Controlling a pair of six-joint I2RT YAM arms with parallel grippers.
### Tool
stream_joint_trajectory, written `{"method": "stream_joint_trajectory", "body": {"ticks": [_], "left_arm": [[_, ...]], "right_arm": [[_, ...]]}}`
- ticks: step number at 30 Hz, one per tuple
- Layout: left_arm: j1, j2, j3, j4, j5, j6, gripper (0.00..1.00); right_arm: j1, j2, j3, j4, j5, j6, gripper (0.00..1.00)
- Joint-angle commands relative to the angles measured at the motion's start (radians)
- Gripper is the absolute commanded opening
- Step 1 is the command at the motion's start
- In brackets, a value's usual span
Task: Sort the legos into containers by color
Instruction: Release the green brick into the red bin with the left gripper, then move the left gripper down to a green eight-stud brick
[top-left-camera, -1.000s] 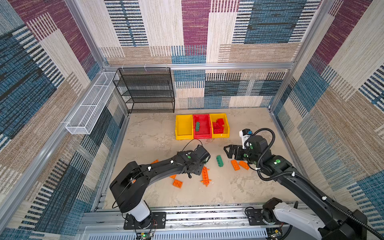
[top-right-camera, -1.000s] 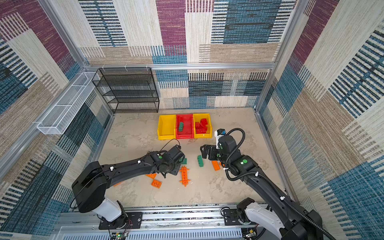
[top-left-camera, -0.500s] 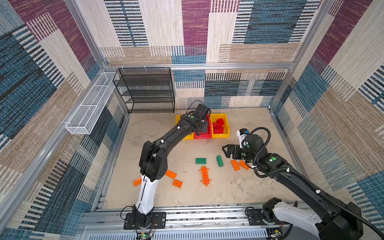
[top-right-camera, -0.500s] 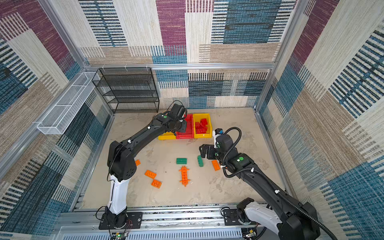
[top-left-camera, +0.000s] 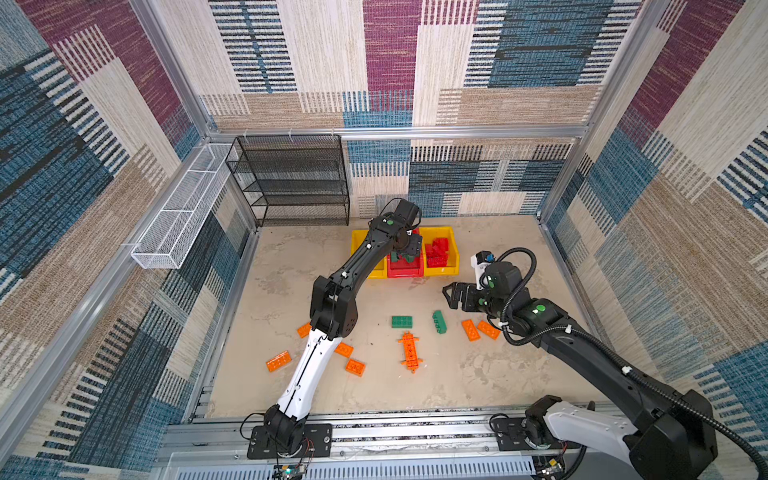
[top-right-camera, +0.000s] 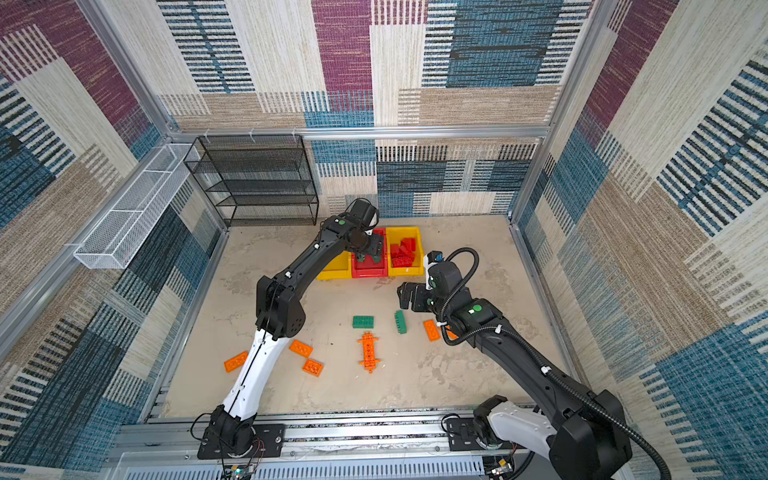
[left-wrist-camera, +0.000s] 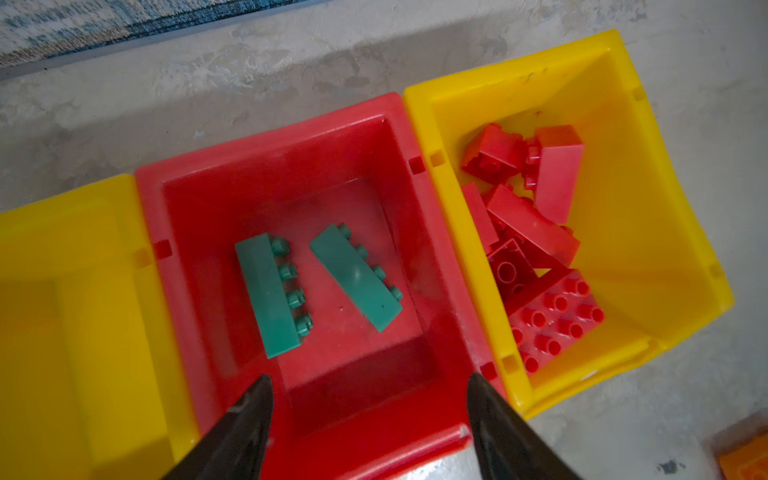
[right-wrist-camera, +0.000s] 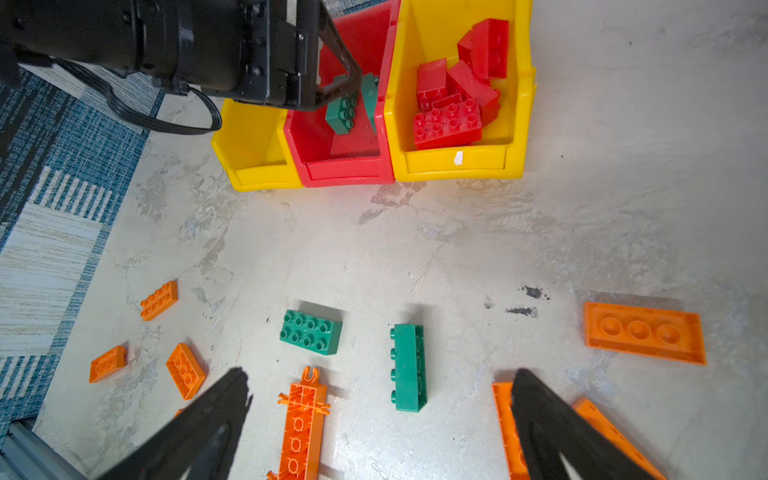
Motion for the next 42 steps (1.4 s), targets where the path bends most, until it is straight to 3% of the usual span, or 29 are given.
{"method": "stream_joint_trajectory", "body": {"ticks": [1,10,17,24,32,42], "left_arm": [[-0.002,-0.094,-0.080,-0.017,0.032,-0.025,0.74],[-0.094,-0.645,-0.905,0.264,-0.042,-0.160,0.77],[-0.235,-0.890,-1.301,0.318,-0.096,-0.325,0.83],[-0.279,-0.923,-1.418,0.372,-0.109,-0.396,0.88],[-0.281,-0.792,-1.344,0.388,-0.102,-0.376,0.88],[-0.281,-0.643,-1.246,0.361,-0.103,-0.344,0.89]], "right_arm": [[0.000,-0.003,0.007,0.011,0.002,-0.004,1.00],[0.000,-0.079,-0.033,0.011,-0.014,0.022,1.00],[0.002,-0.127,-0.079,-0.005,-0.056,0.038,1.00],[0.003,-0.203,-0.150,0.015,-0.101,0.072,1.00],[0.002,-0.261,-0.158,-0.033,-0.059,0.072,1.00],[0.003,-0.225,-0.165,-0.015,-0.045,0.062,1.00]]}}
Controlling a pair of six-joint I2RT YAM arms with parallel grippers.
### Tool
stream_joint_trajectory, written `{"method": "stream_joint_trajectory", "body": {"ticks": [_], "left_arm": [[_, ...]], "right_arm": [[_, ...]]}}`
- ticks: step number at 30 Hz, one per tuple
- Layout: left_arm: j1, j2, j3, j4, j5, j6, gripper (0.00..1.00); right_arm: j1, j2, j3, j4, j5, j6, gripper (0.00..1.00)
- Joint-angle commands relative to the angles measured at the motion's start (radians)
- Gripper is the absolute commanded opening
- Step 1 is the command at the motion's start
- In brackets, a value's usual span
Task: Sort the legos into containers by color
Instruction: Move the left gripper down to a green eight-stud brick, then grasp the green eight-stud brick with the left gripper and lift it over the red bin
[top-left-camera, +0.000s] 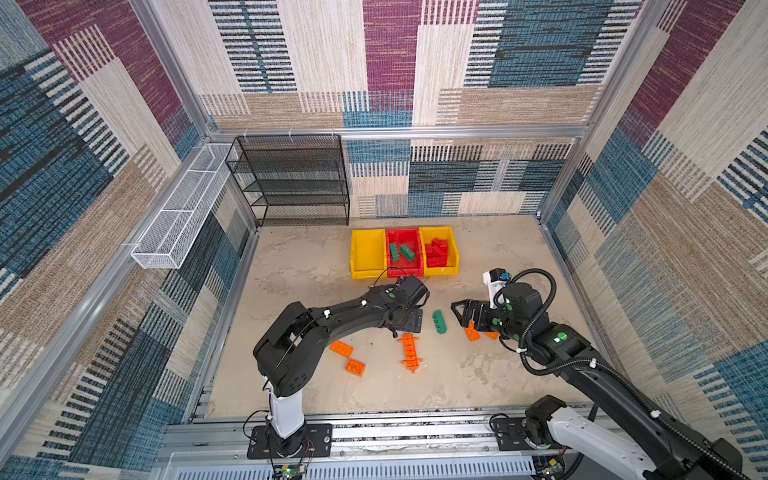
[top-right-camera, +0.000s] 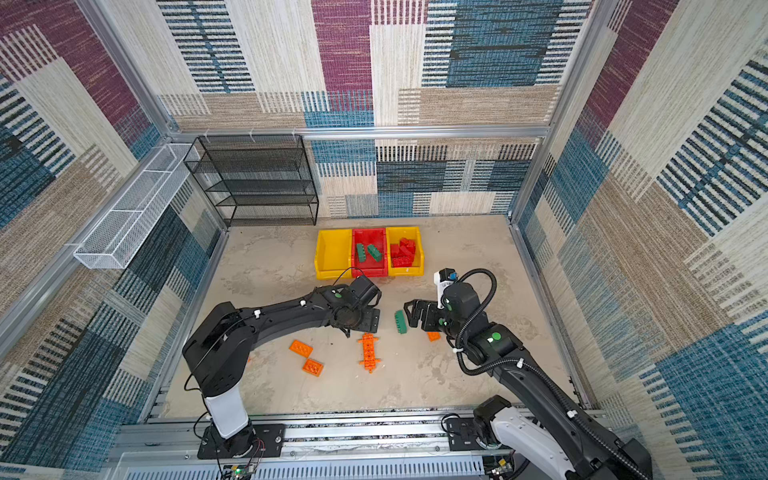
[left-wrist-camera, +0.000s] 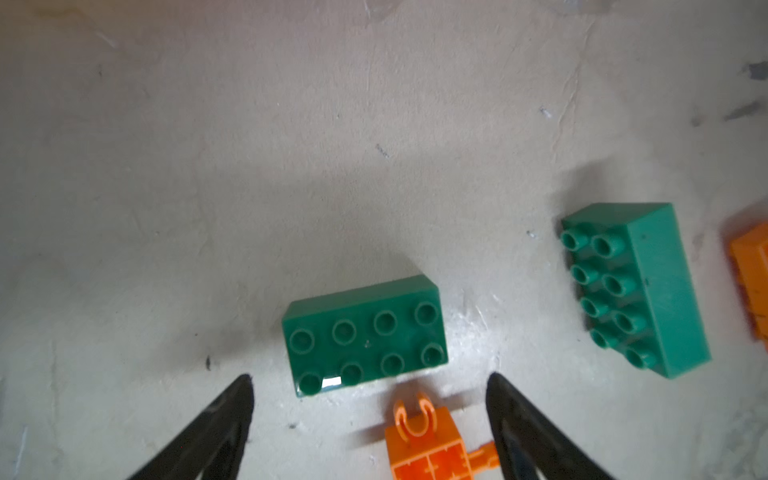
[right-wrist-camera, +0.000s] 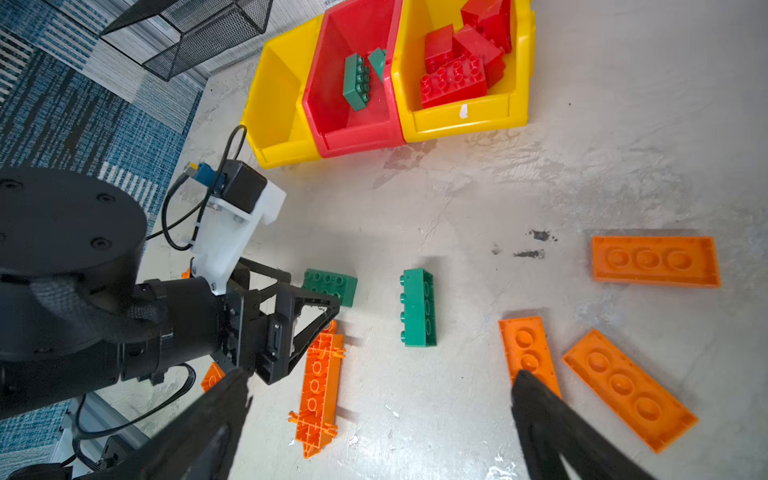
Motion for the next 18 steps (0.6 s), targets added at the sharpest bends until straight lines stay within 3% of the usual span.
{"method": "stream_joint_trajectory", "body": {"ticks": [1,6,10,14,18], "left_arm": [[0.001,0.027,0.022,-0.013,0.001,0.013,0.89],[0.010,0.061,0.025,-0.009,0.005,0.002,0.87],[0.015,0.089,0.031,-0.003,0.020,-0.002,0.73],[0.021,0.111,0.055,-0.016,0.019,-0.003,0.48],[0.027,0.123,0.103,-0.067,0.006,0.019,0.43]], "right_arm": [[0.000,0.015,0.002,0.018,0.019,0.001,1.00],[0.000,0.026,0.002,0.031,0.022,-0.003,1.00],[0.000,0.029,-0.001,0.037,0.028,-0.007,1.00],[0.000,0.034,-0.003,0.044,0.027,-0.007,1.00],[0.000,0.037,0.001,0.045,0.031,-0.012,1.00]]}}
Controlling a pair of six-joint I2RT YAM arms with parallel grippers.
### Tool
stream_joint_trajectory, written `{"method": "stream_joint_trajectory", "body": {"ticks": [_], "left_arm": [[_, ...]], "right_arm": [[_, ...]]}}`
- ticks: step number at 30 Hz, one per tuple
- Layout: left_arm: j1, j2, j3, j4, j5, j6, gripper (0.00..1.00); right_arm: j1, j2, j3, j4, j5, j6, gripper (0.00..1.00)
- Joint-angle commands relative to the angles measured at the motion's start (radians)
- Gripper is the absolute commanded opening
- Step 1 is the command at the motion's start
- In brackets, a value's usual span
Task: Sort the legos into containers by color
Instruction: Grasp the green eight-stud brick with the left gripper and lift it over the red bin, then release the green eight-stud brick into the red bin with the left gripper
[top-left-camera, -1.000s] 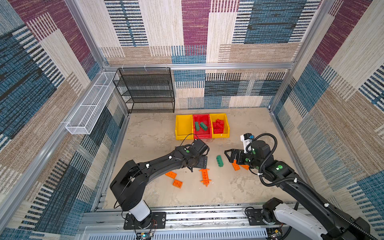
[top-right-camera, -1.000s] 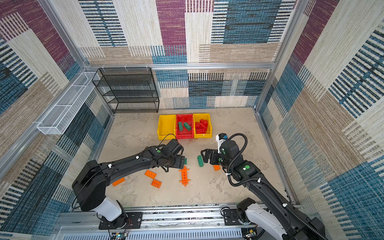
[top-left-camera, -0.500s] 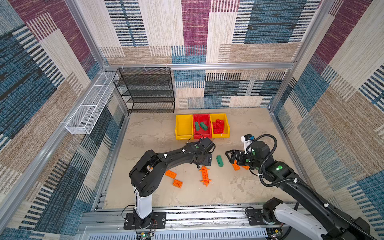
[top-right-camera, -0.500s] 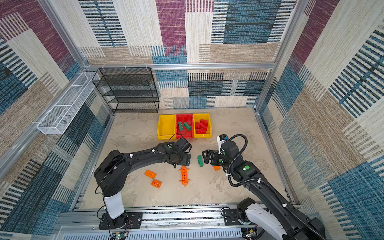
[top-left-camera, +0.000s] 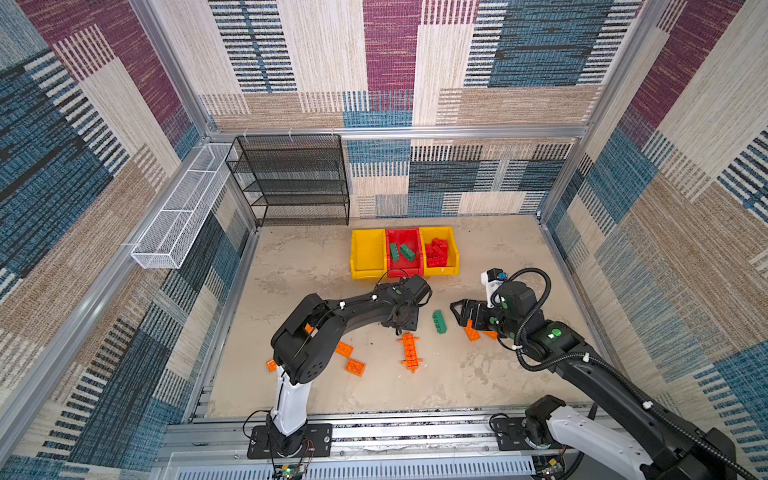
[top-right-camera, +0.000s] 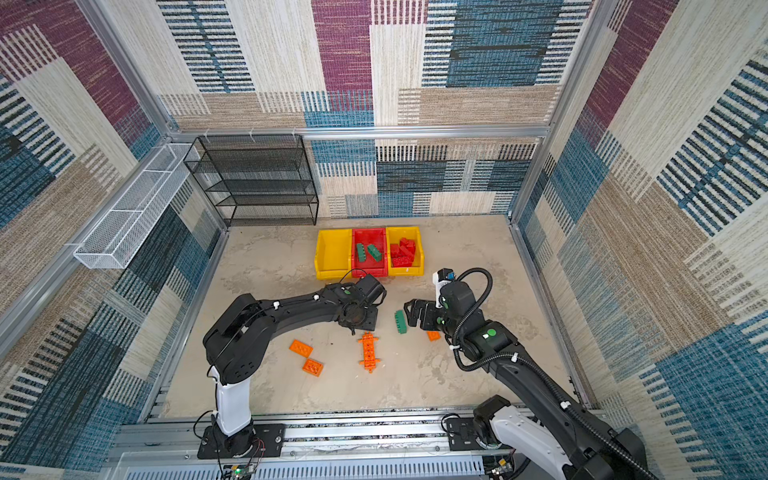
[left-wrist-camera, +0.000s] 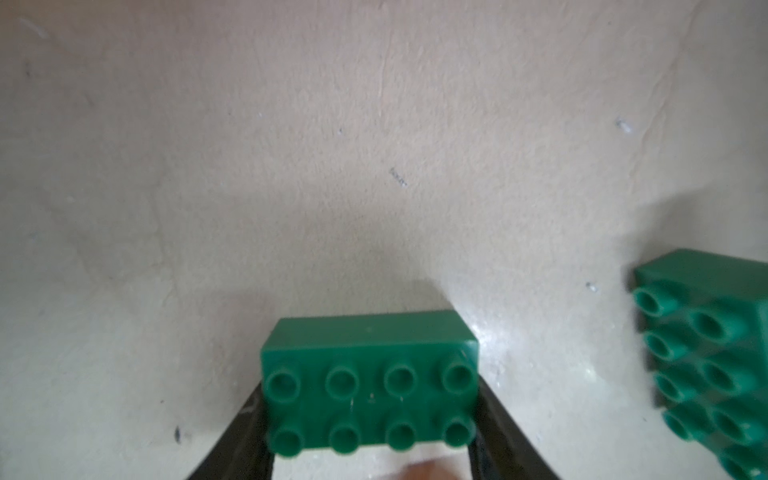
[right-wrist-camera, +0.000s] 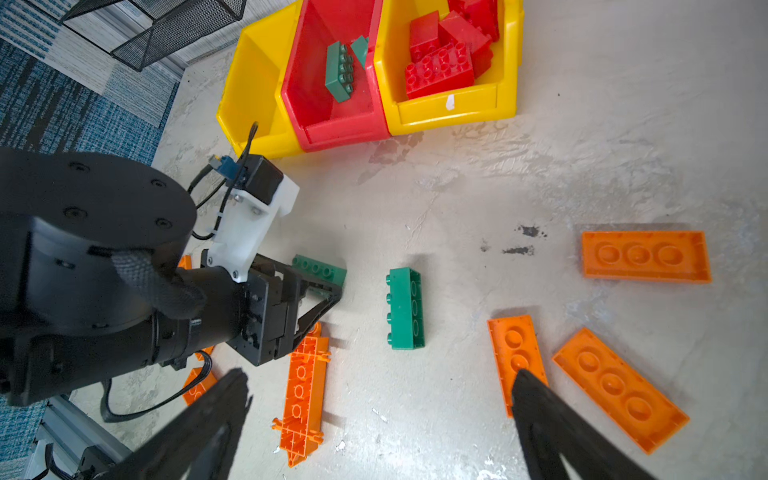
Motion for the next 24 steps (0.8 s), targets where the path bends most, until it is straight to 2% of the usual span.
{"method": "stream_joint_trajectory", "body": {"ticks": [1,5,12,19,22,24], "left_arm": [[0.005,0.004,0.044,-0.063,-0.006,0.027,0.43],[0.020,0.001,0.150,-0.133,-0.058,0.070,0.43],[0.110,0.088,0.462,-0.206,-0.104,0.160,0.44],[0.218,0.311,0.834,-0.278,-0.021,0.176,0.47],[0.234,0.411,0.992,-0.320,0.015,0.183,0.52],[0.240,0.471,1.089,-0.348,0.046,0.184,0.64]], "right_arm": [[0.000,0.002,0.004,0.032,0.021,-0.010,1.00],[-0.001,0.012,-0.004,0.051,0.040,-0.019,1.00],[-0.001,0.061,0.001,0.082,0.022,-0.025,1.00],[-0.002,0.076,0.011,0.082,0.070,-0.038,1.00],[-0.005,0.089,0.017,0.081,0.081,-0.038,1.00],[-0.008,0.102,0.019,0.084,0.084,-0.037,1.00]]}}
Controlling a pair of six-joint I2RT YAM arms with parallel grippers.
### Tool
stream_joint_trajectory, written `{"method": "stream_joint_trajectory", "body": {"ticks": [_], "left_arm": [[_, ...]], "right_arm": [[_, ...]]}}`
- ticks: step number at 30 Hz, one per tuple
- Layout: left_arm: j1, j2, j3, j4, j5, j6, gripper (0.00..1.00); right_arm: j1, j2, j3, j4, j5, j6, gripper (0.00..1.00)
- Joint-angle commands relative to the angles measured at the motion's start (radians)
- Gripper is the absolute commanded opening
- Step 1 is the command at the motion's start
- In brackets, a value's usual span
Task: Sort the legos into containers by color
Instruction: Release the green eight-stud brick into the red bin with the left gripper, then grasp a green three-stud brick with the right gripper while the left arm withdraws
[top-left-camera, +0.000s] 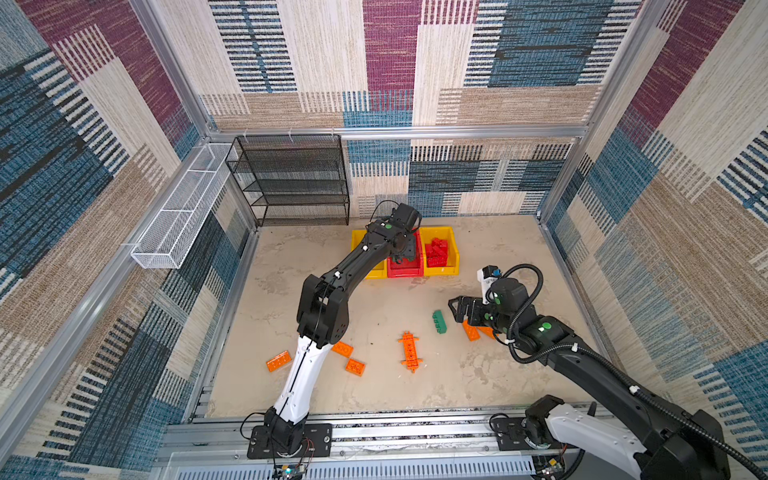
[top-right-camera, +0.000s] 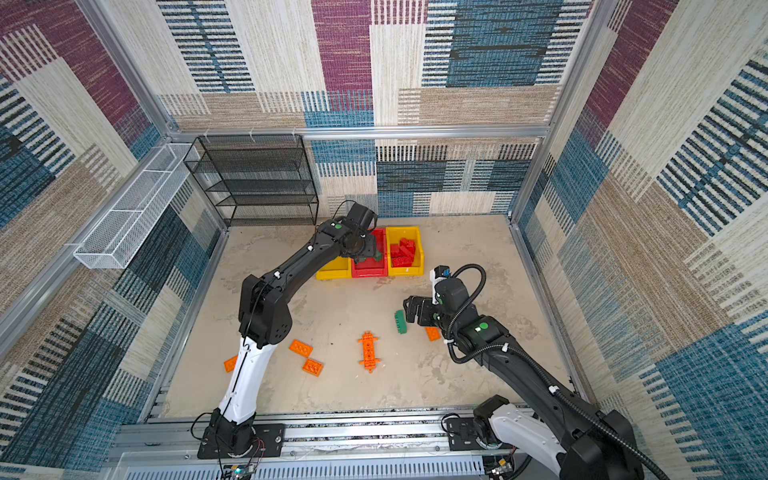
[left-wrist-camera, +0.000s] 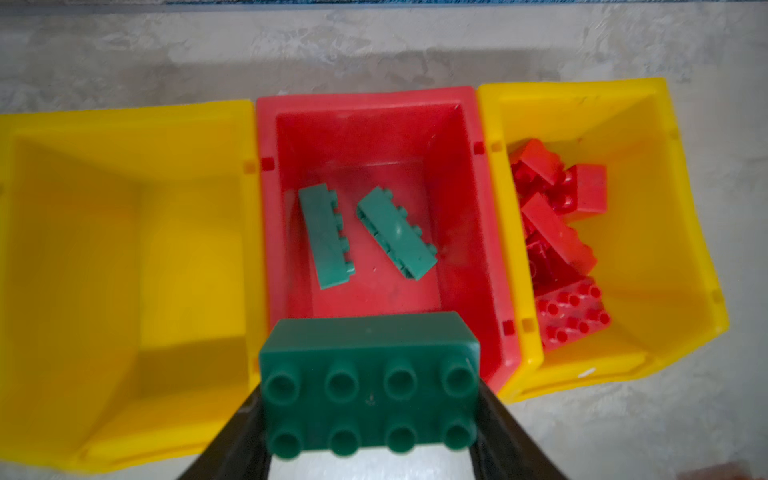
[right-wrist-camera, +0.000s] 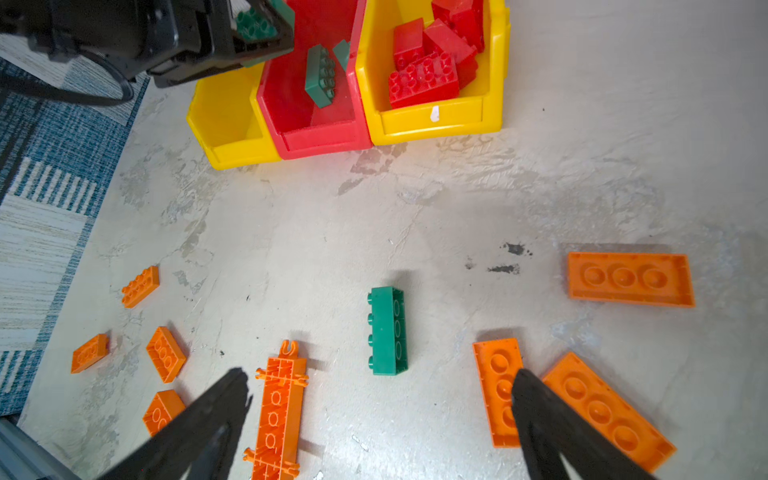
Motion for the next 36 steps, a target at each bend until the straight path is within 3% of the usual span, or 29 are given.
{"method": "stream_joint_trajectory", "body": {"ticks": [1,3,8,15,20,25,31,36], "left_arm": [[0.009,0.078,0.134,-0.088,0.060,0.025,0.72],[0.012,0.102,0.173,-0.095,0.085,0.019,0.80],[0.012,0.013,0.066,-0.060,0.119,0.013,0.84],[0.012,-0.357,-0.462,0.154,0.048,0.008,0.88],[0.012,-0.653,-0.874,0.284,-0.026,-0.020,0.89],[0.012,-0.917,-1.196,0.304,-0.105,-0.085,0.89],[0.015,-1.208,-1.479,0.287,-0.213,-0.164,0.92],[0.036,-1.362,-1.590,0.261,-0.232,-0.192,0.94]], "right_arm": [[-0.002,0.022,0.015,0.026,0.024,-0.008,1.00],[-0.003,0.041,0.022,0.025,0.024,-0.009,1.00],[-0.004,0.117,0.032,0.007,0.069,-0.012,1.00],[-0.001,0.135,-0.009,0.057,0.011,0.022,0.98],[0.020,0.205,-0.003,0.079,-0.035,0.024,0.85],[0.043,0.315,0.025,0.096,-0.041,0.015,0.75],[0.055,0.414,0.039,0.133,-0.058,0.006,0.64],[0.064,0.504,0.078,0.119,-0.052,0.002,0.56]]}}
